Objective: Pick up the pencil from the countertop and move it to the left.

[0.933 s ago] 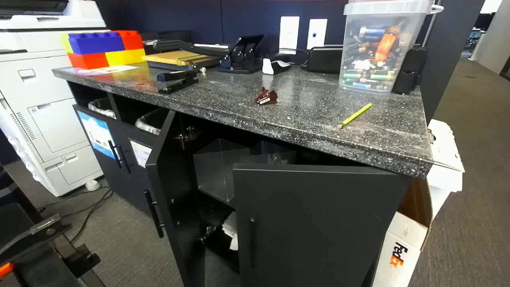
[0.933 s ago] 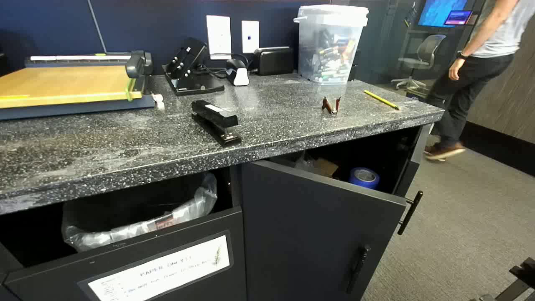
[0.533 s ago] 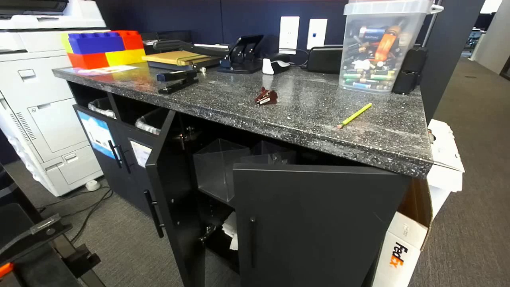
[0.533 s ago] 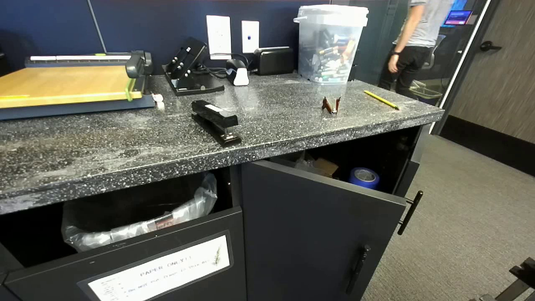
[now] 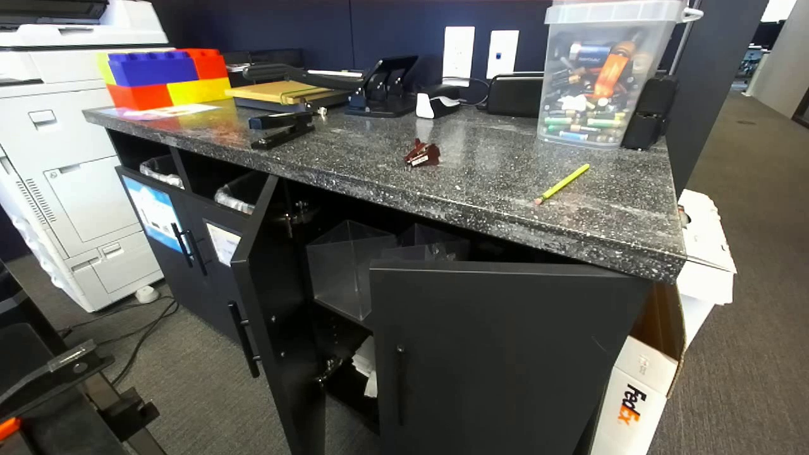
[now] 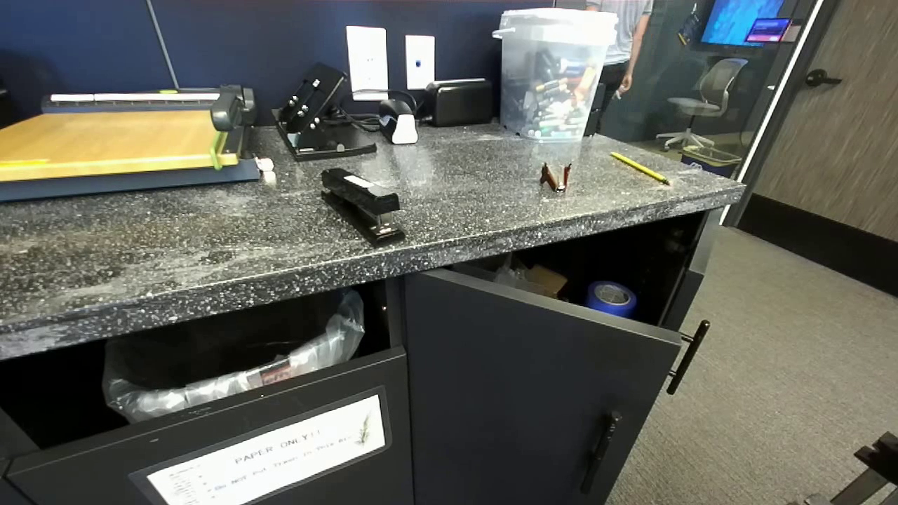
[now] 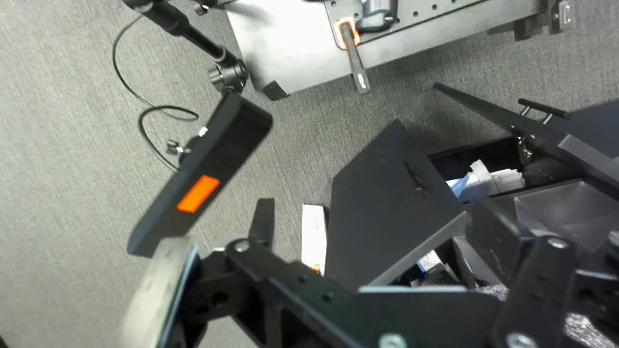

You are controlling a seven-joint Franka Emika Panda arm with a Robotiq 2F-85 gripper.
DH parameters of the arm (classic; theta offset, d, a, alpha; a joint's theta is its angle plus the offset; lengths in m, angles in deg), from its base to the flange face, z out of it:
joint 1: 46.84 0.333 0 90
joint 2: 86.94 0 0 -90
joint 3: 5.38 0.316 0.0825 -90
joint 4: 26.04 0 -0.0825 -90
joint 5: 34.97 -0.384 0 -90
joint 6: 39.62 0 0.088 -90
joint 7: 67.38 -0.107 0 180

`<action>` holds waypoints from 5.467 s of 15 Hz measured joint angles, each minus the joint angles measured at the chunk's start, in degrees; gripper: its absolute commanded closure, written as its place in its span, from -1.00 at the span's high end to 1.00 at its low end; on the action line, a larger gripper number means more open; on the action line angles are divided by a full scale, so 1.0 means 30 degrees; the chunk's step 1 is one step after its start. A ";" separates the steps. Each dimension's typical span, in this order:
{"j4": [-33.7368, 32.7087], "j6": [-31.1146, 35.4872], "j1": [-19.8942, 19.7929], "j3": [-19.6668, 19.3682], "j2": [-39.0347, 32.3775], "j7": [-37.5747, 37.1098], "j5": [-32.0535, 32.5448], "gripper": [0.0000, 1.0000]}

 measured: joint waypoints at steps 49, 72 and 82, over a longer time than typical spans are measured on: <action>-3.4456 -0.0969 -0.0276 -0.0107 -3.3864 -1.1688 -0.5895 -0.61; -3.6900 -0.5105 0.5593 0.0542 -2.9893 -0.5917 -0.4756 -0.96; -3.5805 -0.4520 0.9081 0.0599 -3.3621 -0.4538 -0.2714 -0.96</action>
